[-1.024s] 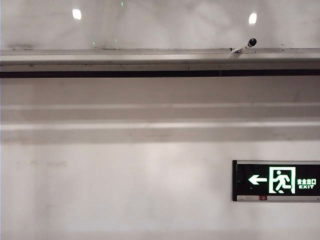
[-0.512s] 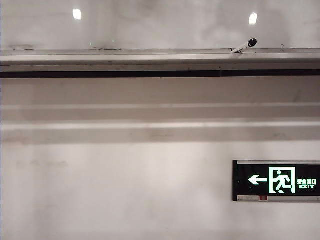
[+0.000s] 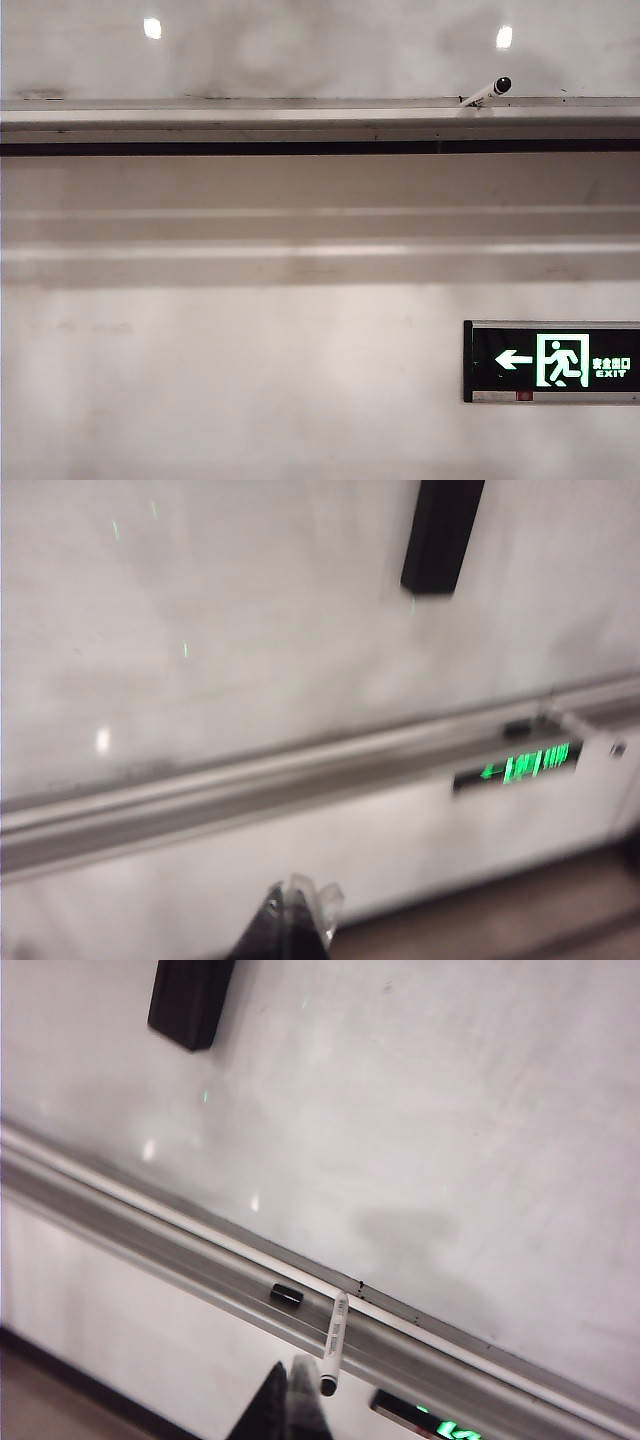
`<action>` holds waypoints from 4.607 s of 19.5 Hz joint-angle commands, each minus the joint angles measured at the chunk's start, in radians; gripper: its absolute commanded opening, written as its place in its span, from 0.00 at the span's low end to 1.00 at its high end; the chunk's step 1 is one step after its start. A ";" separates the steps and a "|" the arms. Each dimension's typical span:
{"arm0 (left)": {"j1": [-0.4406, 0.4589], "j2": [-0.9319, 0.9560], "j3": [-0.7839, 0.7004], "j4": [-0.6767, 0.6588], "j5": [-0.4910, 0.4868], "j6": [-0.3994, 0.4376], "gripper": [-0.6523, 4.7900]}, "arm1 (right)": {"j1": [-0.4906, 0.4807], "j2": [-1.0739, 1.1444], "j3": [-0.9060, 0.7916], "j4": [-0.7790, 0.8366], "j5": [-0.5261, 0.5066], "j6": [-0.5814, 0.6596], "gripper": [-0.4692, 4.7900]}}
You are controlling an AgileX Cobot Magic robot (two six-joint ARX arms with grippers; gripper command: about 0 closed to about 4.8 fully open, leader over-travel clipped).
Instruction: Wipe the whiteboard clean using the black magnetic whiteboard eraser attached to the whiteboard.
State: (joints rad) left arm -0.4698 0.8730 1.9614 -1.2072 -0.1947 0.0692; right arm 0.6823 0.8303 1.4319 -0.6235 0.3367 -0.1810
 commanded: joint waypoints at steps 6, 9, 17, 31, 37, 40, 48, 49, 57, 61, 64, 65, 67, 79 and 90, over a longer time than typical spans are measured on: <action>0.000 -0.445 -0.837 0.569 0.068 -0.060 0.11 | 0.001 -0.186 -0.435 0.318 -0.001 0.029 0.09; 0.000 -0.533 -1.102 0.737 0.069 -0.097 0.11 | 0.001 -0.285 -0.631 0.359 0.005 0.031 0.09; 0.000 -0.547 -1.455 1.012 0.148 -0.096 0.11 | 0.000 -0.356 -0.848 0.360 0.117 0.080 0.11; 0.000 -0.548 -1.706 1.292 0.198 -0.108 0.11 | 0.001 -0.359 -0.848 0.329 0.068 0.080 0.11; 0.204 -0.753 -1.851 1.328 0.238 -0.096 0.11 | 0.002 -0.359 -0.848 0.328 0.068 0.080 0.11; 0.374 -0.836 -1.886 1.294 0.285 -0.096 0.11 | 0.001 -0.359 -0.848 0.328 0.068 0.080 0.11; 0.528 -0.871 -1.954 1.201 0.282 0.014 0.11 | 0.002 -0.358 -0.848 0.329 0.068 0.080 0.11; 0.524 -0.871 -1.954 1.194 0.269 0.018 0.11 | 0.002 -0.359 -0.848 0.329 0.068 0.080 0.11; 0.417 -0.871 -1.954 1.197 0.147 0.028 0.11 | 0.002 -0.359 -0.848 0.328 0.068 0.080 0.11; 0.417 -0.871 -1.954 1.194 0.150 0.028 0.12 | 0.002 -0.359 -0.848 0.329 0.068 0.080 0.11; 0.417 -0.871 -1.954 1.194 0.150 0.028 0.12 | 0.002 -0.359 -0.848 0.329 0.068 0.080 0.11; 0.417 -0.871 -1.954 1.194 0.150 0.028 0.12 | 0.002 -0.359 -0.848 0.329 0.068 0.080 0.11; 0.417 -0.871 -1.954 1.194 0.150 0.028 0.12 | -0.002 -0.365 -0.868 0.352 0.009 0.077 0.11; 0.417 -0.868 -1.954 1.186 0.153 0.028 0.12 | -0.032 -0.769 -0.917 0.240 0.126 0.077 0.11; 0.416 -0.869 -1.954 1.186 0.154 0.028 0.12 | -0.645 -0.822 -1.209 0.431 -0.449 0.076 0.11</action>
State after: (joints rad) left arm -0.0532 0.0040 0.0063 -0.0273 -0.0418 0.0940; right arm 0.0795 0.0074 0.2604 -0.2588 -0.0559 -0.1055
